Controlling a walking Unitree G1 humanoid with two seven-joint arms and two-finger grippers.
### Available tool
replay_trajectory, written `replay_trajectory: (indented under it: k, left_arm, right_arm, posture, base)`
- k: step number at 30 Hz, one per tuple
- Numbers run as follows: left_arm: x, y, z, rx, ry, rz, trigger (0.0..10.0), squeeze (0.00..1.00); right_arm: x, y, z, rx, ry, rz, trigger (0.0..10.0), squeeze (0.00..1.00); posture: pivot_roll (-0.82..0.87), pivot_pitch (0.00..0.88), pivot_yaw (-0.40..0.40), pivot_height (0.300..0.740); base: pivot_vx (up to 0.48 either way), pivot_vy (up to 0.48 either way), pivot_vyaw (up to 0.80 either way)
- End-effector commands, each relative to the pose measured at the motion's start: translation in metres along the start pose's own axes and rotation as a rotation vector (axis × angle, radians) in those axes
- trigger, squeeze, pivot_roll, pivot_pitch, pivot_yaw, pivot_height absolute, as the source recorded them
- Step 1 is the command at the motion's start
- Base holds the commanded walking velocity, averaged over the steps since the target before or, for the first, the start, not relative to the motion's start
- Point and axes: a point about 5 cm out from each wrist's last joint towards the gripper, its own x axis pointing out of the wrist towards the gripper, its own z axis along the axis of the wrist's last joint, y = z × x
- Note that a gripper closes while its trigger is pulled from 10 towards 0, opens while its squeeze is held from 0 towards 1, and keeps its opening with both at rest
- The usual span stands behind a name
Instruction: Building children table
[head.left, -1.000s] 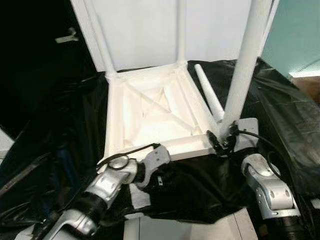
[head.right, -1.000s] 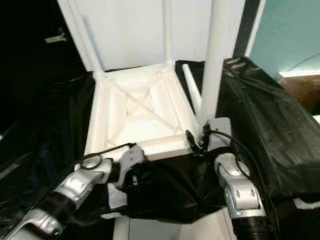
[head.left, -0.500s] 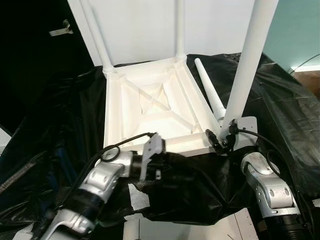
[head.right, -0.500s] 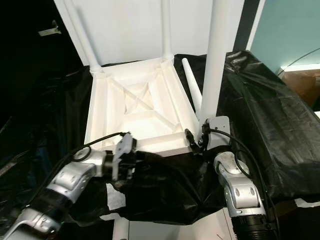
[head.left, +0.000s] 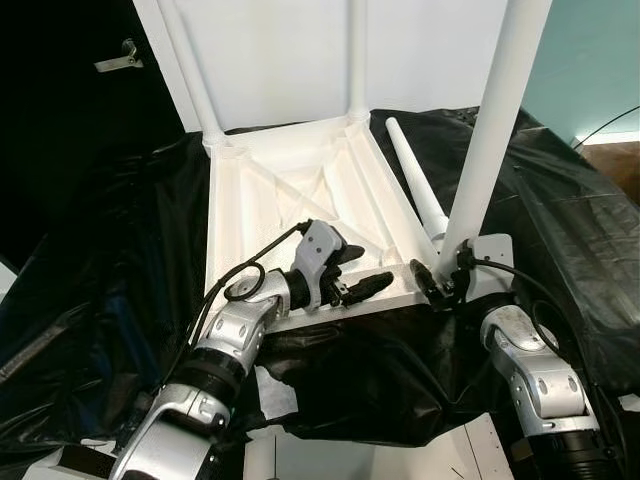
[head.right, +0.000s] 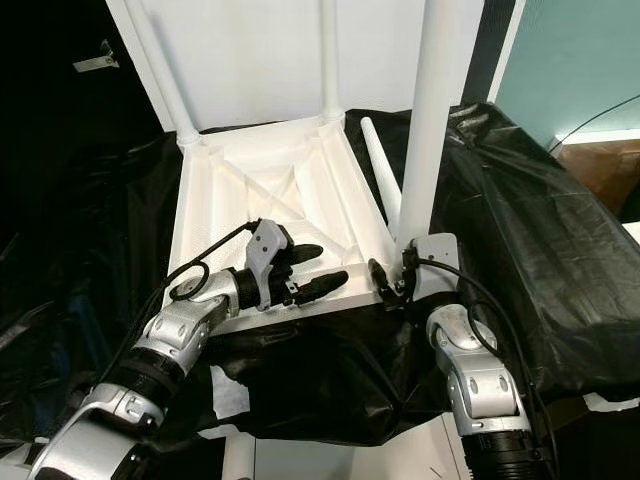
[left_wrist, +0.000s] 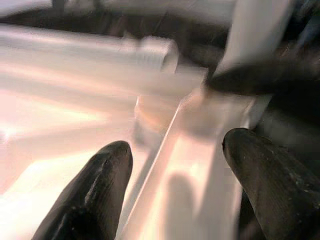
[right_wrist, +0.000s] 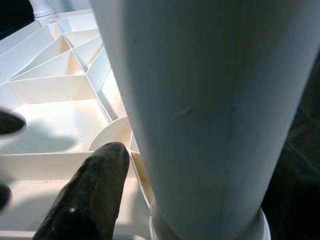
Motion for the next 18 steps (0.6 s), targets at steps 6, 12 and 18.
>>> replay_trajectory:
  k: [6,12,18]
  left_arm:
    - [-0.003,-0.013,-0.003,-0.08,-0.045,-0.139,10.0,0.0]
    - [-0.013,-0.021,0.007,-0.132,-0.126,-0.289,10.0,0.0]
    - [-0.009,-0.026,-0.004,-0.094,-0.056,-0.297,10.0,0.0]
  right_arm:
    - [-0.001,0.005,-0.003,0.014,0.018,0.018,10.0,0.0]
    - [-0.001,0.006,-0.003,0.017,0.02,0.016,10.0,0.0]
    - [0.0,0.008,-0.003,0.019,0.017,0.018,10.0,0.0]
  posture:
    - [-0.15,0.0,0.053,0.74]
    - [-0.15,0.0,0.053,0.74]
    - [-0.15,0.0,0.058,0.74]
  base:
    - [0.0,0.0,0.0]
    - [0.0,0.0,0.0]
    - [0.0,0.0,0.0]
